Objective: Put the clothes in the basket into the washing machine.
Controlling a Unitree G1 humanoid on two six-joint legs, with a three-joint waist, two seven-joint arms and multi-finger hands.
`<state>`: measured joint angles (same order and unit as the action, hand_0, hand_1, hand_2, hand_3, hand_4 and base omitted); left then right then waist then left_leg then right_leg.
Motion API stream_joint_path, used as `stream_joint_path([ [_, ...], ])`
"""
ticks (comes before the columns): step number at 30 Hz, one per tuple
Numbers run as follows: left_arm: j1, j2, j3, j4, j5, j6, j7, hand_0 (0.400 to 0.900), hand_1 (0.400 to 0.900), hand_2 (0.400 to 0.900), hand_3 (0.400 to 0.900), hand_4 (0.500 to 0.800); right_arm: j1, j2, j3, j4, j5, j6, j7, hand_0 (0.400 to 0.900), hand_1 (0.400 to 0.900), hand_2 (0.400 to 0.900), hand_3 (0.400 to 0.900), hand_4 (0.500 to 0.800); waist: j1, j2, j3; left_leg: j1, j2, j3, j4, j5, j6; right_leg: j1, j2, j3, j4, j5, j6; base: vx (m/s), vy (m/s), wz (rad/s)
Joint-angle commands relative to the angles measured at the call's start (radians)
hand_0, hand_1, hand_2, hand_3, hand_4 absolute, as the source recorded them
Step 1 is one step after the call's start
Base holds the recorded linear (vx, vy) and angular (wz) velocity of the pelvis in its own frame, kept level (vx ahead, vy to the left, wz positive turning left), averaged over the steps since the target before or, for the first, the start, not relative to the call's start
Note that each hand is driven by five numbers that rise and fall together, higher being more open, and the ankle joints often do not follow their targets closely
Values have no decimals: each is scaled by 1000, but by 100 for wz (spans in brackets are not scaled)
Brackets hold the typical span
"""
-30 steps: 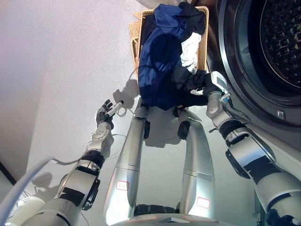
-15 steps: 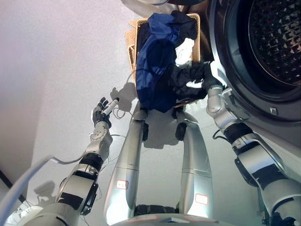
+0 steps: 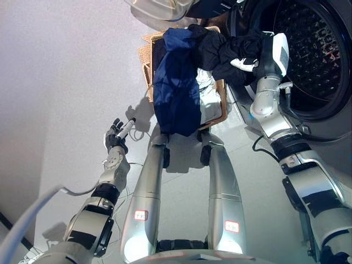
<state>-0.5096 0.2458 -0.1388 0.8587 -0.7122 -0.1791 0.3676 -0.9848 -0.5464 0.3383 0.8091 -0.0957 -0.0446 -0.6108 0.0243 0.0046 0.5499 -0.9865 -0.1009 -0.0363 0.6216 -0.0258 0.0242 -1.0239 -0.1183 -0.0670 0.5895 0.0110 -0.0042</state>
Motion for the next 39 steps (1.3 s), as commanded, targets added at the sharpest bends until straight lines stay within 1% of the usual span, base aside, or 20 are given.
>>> stream_joint_path([
  [1,81,4,4,44,12,-58,56,900,900,900,900,800,-84,-46,-80,42,-14,-11,-227,400,400,400,400,500,5,39,-99,9,13,-17,-105,-16,-52,-5,15,10,95,-143,62,0,0,0],
  [4,77,1,-16,37,24,-72,59,900,900,900,900,800,-146,-74,-46,139,-71,30,-302,400,400,400,400,500,16,49,-107,1,11,-16,-106,-13,-53,-13,14,7,97,-142,63,-2,4,4],
  [6,74,0,-32,38,25,-81,56,900,900,900,900,800,-190,-96,-16,200,-83,46,-326,400,400,400,400,500,28,54,-117,-6,9,-17,-106,-10,-52,-21,11,6,101,-142,65,3,5,4],
  [7,73,-1,-32,38,25,-82,56,900,900,900,900,800,-193,-97,-14,203,-82,45,-327,400,400,400,400,500,28,55,-117,-8,9,-16,-106,-10,-52,-23,11,6,101,-142,65,-1,8,3],
  [12,65,3,-81,32,16,-93,36,900,900,900,900,800,-289,-176,58,416,-16,62,-310,400,400,400,400,500,56,65,-140,-30,1,-17,-100,-3,-51,-47,-2,3,117,-141,68,1,10,6],
  [15,70,4,-109,16,7,-93,33,900,900,900,900,800,-325,-238,75,510,33,90,-324,400,400,400,400,500,72,74,-151,-42,-3,-16,-99,0,-50,-60,-10,1,126,-142,68,8,11,6],
  [16,73,3,-112,13,6,-91,31,900,900,900,900,800,-327,-248,91,516,26,94,-320,400,400,400,400,500,76,76,-153,-46,-4,-17,-97,0,-50,-64,-11,2,128,-142,68,7,13,6],
  [17,77,2,-117,15,5,-88,27,900,900,900,900,800,-331,-276,115,540,16,108,-301,400,400,400,400,500,77,78,-156,-51,-5,-16,-94,1,-50,-70,-13,1,135,-144,67,9,14,5],
  [21,82,-8,-114,28,-4,-86,27,900,900,900,900,800,-340,-317,133,545,11,122,-325,400,400,400,400,500,79,79,-169,-65,-6,-15,-91,4,-51,-87,-17,0,142,-145,67,16,2,4],
  [23,89,-15,-114,30,-2,-85,29,900,900,900,900,800,-332,-320,138,532,-2,130,-352,400,400,400,400,500,80,80,-175,-72,-7,-16,-90,4,-51,-94,-17,3,144,-146,66,0,0,0],
  [27,92,-27,-119,38,9,-84,30,900,900,900,900,800,-317,-341,135,534,-18,148,-377,400,400,400,400,500,79,80,-188,-78,-8,-18,-92,6,-51,-101,-17,3,146,-146,66,0,0,0],
  [30,92,-32,-120,41,9,-86,29,900,900,900,900,800,-307,-367,155,561,-52,194,-388,400,400,400,400,500,77,79,-199,-84,-8,-20,-94,7,-53,-107,-16,5,144,-146,66,0,0,0],
  [31,92,-32,-120,44,11,-86,28,900,900,900,900,800,-300,-370,156,563,-61,198,-390,400,400,400,400,500,76,79,-201,-85,-7,-20,-95,8,-53,-109,-16,6,146,-146,66,0,0,0],
  [32,93,-34,-120,45,14,-88,29,900,900,900,900,800,-283,-378,155,568,-72,213,-404,400,400,400,400,500,74,80,-205,-87,-8,-21,-95,8,-54,-111,-17,5,148,-147,66,0,0,0],
  [39,90,-43,-122,55,12,-88,31,900,900,900,900,800,-241,-367,98,586,-39,220,-423,400,400,400,400,500,68,79,-221,-100,-10,-26,-93,8,-55,-127,-17,6,154,-147,64,1,1,0],
])
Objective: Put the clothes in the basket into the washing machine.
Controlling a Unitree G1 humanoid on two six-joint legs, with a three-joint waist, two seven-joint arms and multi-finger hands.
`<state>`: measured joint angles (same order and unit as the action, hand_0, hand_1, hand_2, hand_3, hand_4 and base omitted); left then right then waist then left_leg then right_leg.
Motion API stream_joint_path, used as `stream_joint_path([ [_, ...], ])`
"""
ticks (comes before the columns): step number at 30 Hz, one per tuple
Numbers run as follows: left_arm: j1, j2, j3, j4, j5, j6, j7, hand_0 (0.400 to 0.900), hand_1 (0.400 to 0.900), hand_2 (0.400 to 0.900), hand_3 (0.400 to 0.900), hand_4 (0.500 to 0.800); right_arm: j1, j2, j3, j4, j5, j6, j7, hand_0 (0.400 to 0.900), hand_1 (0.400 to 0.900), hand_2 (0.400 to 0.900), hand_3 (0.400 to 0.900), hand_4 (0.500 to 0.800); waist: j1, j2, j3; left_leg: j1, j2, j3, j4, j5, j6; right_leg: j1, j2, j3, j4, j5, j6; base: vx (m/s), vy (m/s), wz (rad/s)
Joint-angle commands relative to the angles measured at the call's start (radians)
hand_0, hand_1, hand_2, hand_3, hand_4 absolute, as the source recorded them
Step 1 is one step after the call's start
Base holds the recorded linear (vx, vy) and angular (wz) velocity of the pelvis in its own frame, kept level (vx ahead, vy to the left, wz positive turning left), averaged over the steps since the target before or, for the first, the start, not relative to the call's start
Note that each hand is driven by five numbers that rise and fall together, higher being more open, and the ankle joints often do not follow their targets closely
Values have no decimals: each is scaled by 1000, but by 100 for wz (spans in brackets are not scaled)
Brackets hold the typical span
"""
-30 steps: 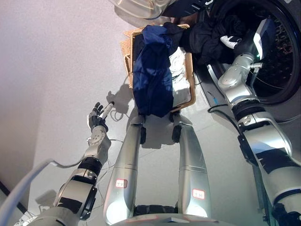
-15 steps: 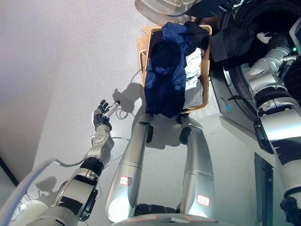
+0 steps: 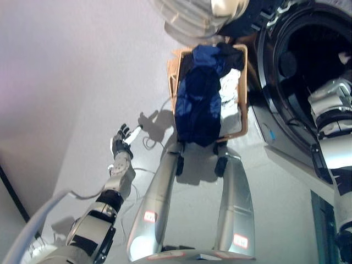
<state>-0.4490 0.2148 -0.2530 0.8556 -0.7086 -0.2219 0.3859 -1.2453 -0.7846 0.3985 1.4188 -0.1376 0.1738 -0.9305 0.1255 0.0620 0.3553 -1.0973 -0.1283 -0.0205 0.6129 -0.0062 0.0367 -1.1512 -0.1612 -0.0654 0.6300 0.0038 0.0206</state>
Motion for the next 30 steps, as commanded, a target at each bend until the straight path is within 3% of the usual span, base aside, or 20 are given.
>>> stream_joint_path([
  [1,29,-14,-7,60,7,-44,13,900,900,900,900,800,21,-124,36,-23,7,2,-104,400,400,400,400,500,-33,21,-29,10,17,-41,-84,-11,-67,-1,27,5,114,-140,39,5,9,-5],
  [2,31,-17,-5,64,5,-42,11,900,900,900,900,800,28,-104,33,-39,9,-13,-96,400,400,400,400,500,-33,22,-30,8,18,-41,-84,-11,-67,-2,28,6,115,-138,38,5,9,-5],
  [3,32,-16,-5,64,5,-42,11,900,900,900,900,800,29,-104,32,-40,9,-13,-96,559,559,559,559,595,-33,21,-31,8,19,-41,-83,-11,-67,-3,28,6,115,-138,38,0,-2,-4],
  [4,32,-14,-2,67,7,-40,8,900,900,900,900,800,34,-90,35,-48,19,-39,-67,900,900,900,900,800,-32,21,-31,7,20,-40,-81,-11,-68,-4,29,6,116,-138,37,0,0,0],
  [7,35,-10,4,67,6,-41,1,900,900,900,900,800,41,-64,28,-74,55,-94,-19,900,900,900,900,800,-31,18,-33,4,21,-39,-78,-10,-68,-4,31,6,117,-136,37,-1,-3,-2],
  [20,31,-15,53,113,3,-41,15,900,900,900,900,800,102,66,4,-247,-15,-132,-85,900,900,900,900,800,-49,10,-20,17,25,-37,-79,-8,-70,10,40,7,110,-133,36,-1,1,-1],
  [24,31,-22,74,119,-3,-40,19,900,900,900,900,800,163,142,-49,-341,21,-185,-68,900,900,900,900,800,-59,4,-15,28,29,-35,-79,-9,-69,23,43,8,106,-131,36,-5,10,-6],
  [25,35,-34,99,131,-11,-32,22,900,900,900,900,800,246,229,-95,-443,81,-246,-38,900,900,900,900,800,-74,-5,0,62,34,-32,-90,-14,-68,60,52,7,88,-130,37,3,8,-11],
  [30,60,-48,152,183,4,10,8,900,900,900,900,800,497,378,-154,-636,129,-327,49,900,900,900,900,800,-109,-27,17,174,40,-31,-140,-16,-67,174,63,-2,26,-121,38,22,6,-8],
])
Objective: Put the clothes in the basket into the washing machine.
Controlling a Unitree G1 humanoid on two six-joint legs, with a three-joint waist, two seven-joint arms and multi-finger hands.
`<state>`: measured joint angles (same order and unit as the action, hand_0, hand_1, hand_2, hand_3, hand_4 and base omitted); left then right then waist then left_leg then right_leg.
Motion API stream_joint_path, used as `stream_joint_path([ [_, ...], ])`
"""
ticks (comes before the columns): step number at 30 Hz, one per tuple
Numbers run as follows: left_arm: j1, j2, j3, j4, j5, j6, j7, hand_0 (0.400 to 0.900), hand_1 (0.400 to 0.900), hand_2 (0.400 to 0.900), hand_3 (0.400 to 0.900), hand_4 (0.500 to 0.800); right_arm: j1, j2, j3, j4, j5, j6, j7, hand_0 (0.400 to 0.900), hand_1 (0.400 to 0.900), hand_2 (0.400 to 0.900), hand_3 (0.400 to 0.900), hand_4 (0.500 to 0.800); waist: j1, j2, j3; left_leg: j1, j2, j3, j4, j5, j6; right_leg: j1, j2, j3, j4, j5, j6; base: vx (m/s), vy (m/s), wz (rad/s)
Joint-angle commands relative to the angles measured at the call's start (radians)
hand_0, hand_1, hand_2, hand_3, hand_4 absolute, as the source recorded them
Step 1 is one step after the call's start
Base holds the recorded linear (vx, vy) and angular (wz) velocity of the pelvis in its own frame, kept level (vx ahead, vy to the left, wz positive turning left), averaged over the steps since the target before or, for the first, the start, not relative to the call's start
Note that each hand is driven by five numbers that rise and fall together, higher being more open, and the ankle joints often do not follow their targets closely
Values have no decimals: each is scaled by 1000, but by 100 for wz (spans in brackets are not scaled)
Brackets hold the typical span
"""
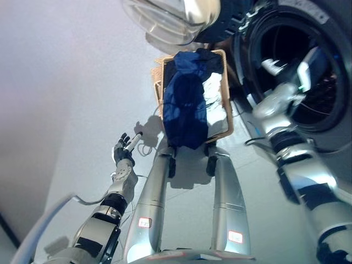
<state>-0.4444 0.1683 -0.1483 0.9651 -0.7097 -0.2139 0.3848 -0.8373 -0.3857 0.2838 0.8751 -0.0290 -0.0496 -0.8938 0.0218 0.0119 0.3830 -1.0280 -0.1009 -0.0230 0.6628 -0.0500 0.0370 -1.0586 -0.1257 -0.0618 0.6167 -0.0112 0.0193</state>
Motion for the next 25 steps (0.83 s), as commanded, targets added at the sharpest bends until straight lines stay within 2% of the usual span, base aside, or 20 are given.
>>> stream_joint_path([
  [1,64,-6,54,89,13,8,5,900,900,900,900,800,141,9,-50,-106,32,-119,30,900,900,900,900,800,-11,19,-7,138,13,-30,-203,27,-68,120,29,-9,20,-103,40,49,11,-6],
  [4,93,-15,70,129,53,31,-12,900,900,900,900,800,272,66,-72,-125,59,-140,81,900,900,900,900,800,-22,11,6,261,17,-27,-259,27,-68,248,35,-17,-50,-93,44,65,28,-7],
  [8,124,-15,94,190,100,51,-47,900,900,900,900,800,388,99,-94,-50,128,-153,174,900,900,900,900,800,-27,5,5,452,22,-21,-347,31,-67,444,49,-23,-168,-77,49,95,42,-11],
  [11,154,-9,109,248,145,78,-95,900,900,900,900,800,449,115,-118,74,242,-156,311,900,900,900,900,800,-26,2,-22,603,29,-12,-435,37,-67,598,60,-26,-272,-61,57,122,38,-11],
  [13,173,4,108,287,186,94,-127,900,900,900,900,800,475,114,-114,178,278,-135,405,900,900,900,900,800,-22,2,-49,703,33,-10,-501,47,-71,696,69,-31,-340,-45,62,109,20,-3],
  [16,211,16,124,324,215,108,-165,900,900,900,900,800,527,117,-154,298,315,-97,500,900,900,900,900,800,-22,-1,-102,816,36,-17,-595,64,-74,815,80,-35,-439,-24,67,122,-3,0],
  [20,260,27,159,382,257,130,-189,900,900,900,900,800,596,133,-244,424,385,-61,562,900,900,900,900,800,-29,1,-173,944,47,-16,-703,80,-74,944,91,-39,-554,-6,66,131,-20,0],
  [25,314,26,224,419,216,145,-227,900,900,900,900,800,663,144,-338,535,480,-16,640,900,900,900,900,800,-28,-2,-246,1041,57,-5,-750,69,-79,1065,95,-43,-655,12,67,107,-33,2],
])
